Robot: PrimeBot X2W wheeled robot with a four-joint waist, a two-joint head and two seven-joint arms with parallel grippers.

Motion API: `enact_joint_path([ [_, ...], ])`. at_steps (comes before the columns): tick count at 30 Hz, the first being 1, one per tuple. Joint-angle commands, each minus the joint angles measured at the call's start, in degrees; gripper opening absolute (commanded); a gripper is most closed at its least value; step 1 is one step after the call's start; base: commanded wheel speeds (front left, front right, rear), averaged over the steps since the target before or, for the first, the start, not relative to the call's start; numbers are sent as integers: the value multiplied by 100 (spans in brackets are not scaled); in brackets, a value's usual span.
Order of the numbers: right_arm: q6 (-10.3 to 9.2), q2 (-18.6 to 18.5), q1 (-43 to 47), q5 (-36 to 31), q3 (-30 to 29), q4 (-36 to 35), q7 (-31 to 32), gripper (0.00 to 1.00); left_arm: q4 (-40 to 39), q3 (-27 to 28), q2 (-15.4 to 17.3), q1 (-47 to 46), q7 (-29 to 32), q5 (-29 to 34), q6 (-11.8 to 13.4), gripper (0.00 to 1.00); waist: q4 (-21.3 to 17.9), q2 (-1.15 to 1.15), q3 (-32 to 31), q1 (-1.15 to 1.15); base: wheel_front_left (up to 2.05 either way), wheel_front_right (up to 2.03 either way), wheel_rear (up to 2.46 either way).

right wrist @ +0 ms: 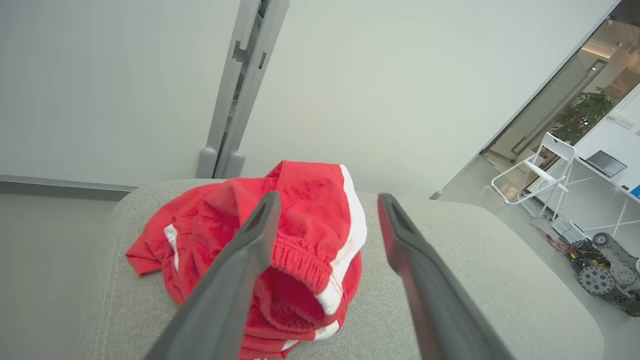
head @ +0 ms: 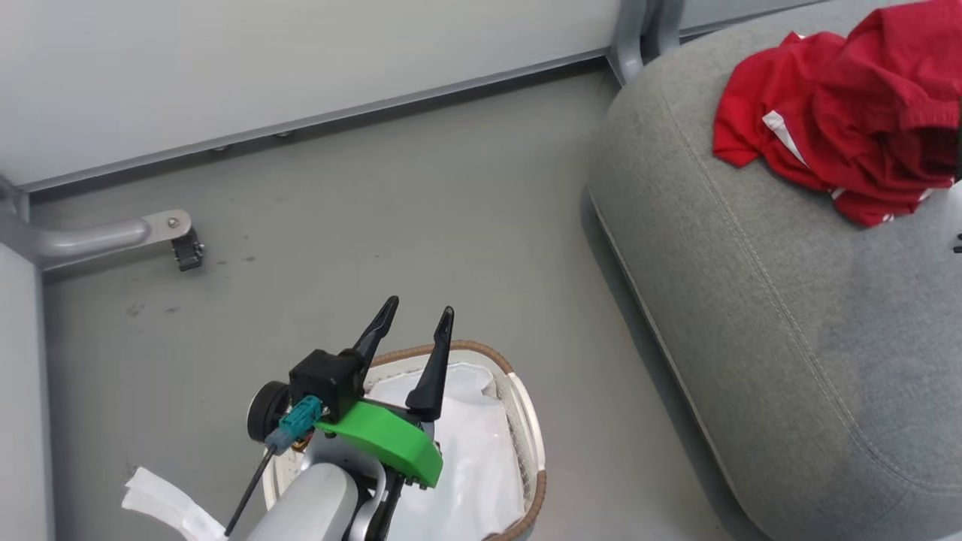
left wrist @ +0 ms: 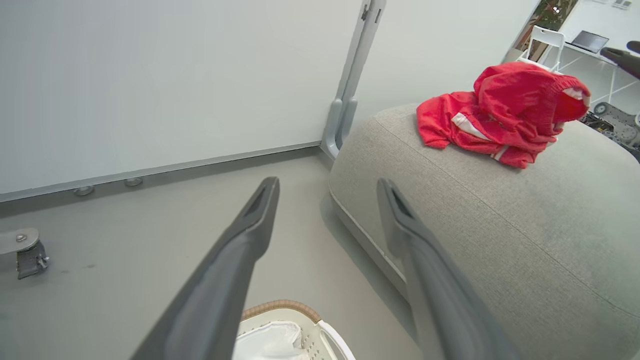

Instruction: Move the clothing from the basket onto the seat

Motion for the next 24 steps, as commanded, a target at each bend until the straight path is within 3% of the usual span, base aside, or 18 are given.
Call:
enact_joint_path([
  [1,-8,52,144,80,48,-36,-7,100,34,66,-27,139,-37,-71,21,100,441,0,-403,0,0,0,0],
  [14,-8,985,827,687,122,-514,-29,100,-314,1246,-18,740,-38,258,154,100,1230,0,-601,0,0,0,0],
  [24,-8,1800,2206,937,191,-1526,-31,100,-457,1961,-112,1517,-39,412,195,100,1418,0,-971,0,0,0,0],
])
